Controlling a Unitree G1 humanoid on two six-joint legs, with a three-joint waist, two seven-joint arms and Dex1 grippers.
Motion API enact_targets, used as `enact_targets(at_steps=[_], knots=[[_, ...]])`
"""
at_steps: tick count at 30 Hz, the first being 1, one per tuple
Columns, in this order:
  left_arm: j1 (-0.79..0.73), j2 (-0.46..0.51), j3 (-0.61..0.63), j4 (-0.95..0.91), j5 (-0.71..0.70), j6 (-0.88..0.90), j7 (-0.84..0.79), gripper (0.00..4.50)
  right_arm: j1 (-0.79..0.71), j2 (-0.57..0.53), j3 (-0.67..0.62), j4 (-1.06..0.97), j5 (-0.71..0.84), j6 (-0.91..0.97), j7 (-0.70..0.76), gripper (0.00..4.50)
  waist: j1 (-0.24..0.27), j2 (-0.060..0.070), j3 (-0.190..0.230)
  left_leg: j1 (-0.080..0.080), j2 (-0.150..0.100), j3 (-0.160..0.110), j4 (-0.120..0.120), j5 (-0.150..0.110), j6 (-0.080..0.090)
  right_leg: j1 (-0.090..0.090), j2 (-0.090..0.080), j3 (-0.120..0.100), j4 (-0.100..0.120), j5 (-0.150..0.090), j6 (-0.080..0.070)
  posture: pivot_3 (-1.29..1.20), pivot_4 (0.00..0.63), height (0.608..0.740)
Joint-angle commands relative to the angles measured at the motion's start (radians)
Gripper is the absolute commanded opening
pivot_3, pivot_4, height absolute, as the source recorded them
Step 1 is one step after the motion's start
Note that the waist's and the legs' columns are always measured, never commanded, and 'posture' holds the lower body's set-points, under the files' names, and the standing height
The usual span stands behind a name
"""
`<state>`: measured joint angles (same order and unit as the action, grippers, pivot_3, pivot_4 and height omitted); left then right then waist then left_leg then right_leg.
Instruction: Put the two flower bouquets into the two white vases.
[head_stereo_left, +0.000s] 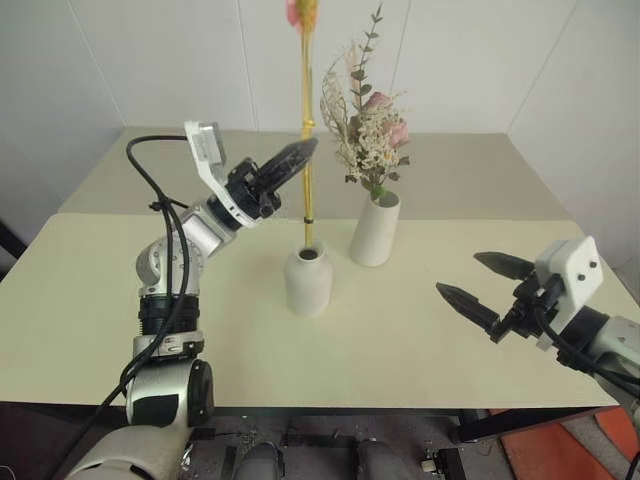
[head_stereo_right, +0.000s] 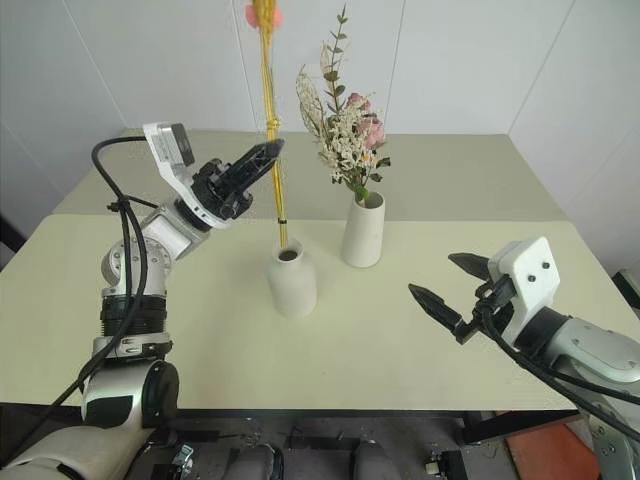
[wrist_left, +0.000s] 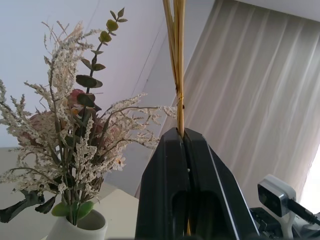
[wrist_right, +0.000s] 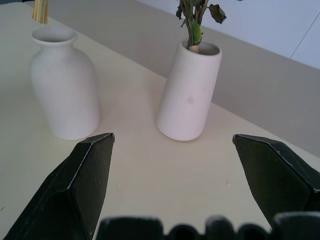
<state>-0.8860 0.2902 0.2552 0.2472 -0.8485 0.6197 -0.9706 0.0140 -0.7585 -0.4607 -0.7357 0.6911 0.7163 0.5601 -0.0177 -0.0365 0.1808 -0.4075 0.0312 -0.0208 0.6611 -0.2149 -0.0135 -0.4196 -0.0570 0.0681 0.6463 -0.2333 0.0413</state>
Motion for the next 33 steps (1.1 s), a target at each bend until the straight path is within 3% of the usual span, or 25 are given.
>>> enact_targets(at_steps=[1, 9, 12, 17, 23, 33], knots=[[0.003, 0.010, -0.011, 0.001, 0.038, -0.079, -0.050, 0.02, -0.011, 0.014, -0.044, -0.021, 0.003, -0.048, -0.020, 4.50, 0.000, 0.000, 0.000, 0.000, 0.000, 0.000, 0.000, 0.000, 0.000, 0.000, 0.000, 0.000, 0.000, 0.000, 0.000, 0.00, 0.150, 0.740], [0.016, -0.032, -0.040, 0.070, 0.089, -0.176, -0.104, 0.02, -0.031, 0.020, -0.032, -0.006, -0.005, -0.074, -0.032, 4.50, 0.003, 0.000, 0.000, 0.000, 0.000, 0.000, 0.000, 0.000, 0.000, 0.000, 0.000, 0.000, 0.000, 0.000, 0.000, 0.00, 0.150, 0.740], [0.047, -0.029, -0.070, 0.078, 0.129, -0.228, -0.157, 0.68, -0.034, 0.018, -0.045, -0.001, 0.006, -0.074, -0.028, 4.50, 0.001, 0.000, 0.000, 0.000, 0.000, 0.000, 0.000, 0.000, 0.000, 0.000, 0.000, 0.000, 0.000, 0.000, 0.000, 0.00, 0.150, 0.740], [0.081, 0.000, -0.075, 0.068, 0.148, -0.253, -0.204, 2.33, -0.028, 0.016, -0.048, 0.002, 0.000, -0.077, -0.020, 4.50, 0.001, 0.000, 0.000, 0.000, 0.000, 0.000, 0.000, 0.000, 0.000, 0.000, 0.000, 0.000, 0.000, 0.000, 0.000, 0.00, 0.150, 0.740], [0.163, 0.135, -0.080, -0.016, 0.170, -0.210, -0.252, 4.35, -0.022, 0.011, -0.038, 0.009, -0.008, -0.086, -0.004, 4.50, -0.006, 0.000, 0.000, 0.000, 0.001, 0.000, 0.000, 0.000, 0.000, 0.000, 0.000, 0.000, 0.000, 0.000, 0.000, 0.00, 0.150, 0.740], [0.303, 0.358, 0.024, -0.183, 0.150, -0.151, -0.192, 4.46, 0.003, -0.045, -0.063, 0.066, -0.017, -0.095, 0.084, 4.50, 0.001, 0.000, 0.000, 0.000, 0.001, 0.000, 0.000, 0.000, 0.000, 0.000, 0.000, 0.000, 0.000, 0.000, 0.000, 0.00, 0.150, 0.740]])
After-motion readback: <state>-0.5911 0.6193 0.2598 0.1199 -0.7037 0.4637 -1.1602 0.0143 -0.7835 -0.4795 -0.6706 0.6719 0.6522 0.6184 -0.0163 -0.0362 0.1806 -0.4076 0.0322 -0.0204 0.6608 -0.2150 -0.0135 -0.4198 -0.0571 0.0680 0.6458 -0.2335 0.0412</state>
